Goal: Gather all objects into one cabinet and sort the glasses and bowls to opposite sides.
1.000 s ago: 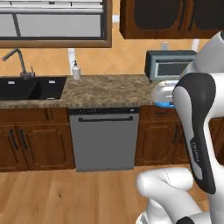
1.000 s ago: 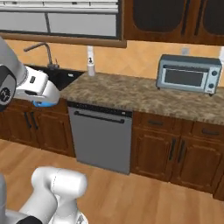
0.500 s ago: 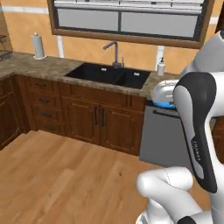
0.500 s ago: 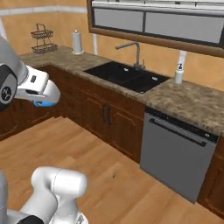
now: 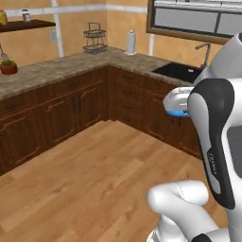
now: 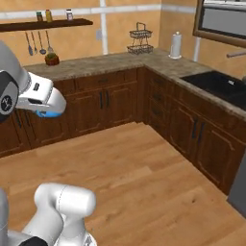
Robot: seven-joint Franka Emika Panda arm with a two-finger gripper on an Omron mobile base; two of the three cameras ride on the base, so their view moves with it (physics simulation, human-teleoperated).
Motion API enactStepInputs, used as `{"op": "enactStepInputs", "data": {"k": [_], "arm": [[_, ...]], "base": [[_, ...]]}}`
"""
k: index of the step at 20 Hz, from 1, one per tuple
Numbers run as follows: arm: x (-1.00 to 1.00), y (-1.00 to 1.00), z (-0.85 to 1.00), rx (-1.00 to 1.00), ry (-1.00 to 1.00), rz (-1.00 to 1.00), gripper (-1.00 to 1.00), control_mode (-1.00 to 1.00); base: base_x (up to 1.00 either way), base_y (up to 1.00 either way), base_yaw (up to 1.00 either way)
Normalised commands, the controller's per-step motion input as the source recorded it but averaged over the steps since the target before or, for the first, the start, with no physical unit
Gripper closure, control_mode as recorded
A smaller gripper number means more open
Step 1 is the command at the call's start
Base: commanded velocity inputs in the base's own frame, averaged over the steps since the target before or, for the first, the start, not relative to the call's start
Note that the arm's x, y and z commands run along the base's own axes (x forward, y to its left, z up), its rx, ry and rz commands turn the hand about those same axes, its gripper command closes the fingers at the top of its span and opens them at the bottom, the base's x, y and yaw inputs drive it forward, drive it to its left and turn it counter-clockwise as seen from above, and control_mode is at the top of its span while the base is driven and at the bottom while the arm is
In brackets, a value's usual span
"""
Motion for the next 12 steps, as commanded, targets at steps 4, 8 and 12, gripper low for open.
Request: {"op": "enactStepInputs", "data": {"k": [4,8,12], "arm": [[0.00,0.00,0.00,0.00,0.00,0.00,1.00,1.00],[0.00,0.00,0.00,0.00,0.00,0.00,1.00,1.00],[0.00,0.00,0.00,0.00,0.00,0.00,1.00,1.00]], "base": [[-0.23,0.82,0.59],[0.13,0.45,0.44],[0.34,0.34,0.37]]}}
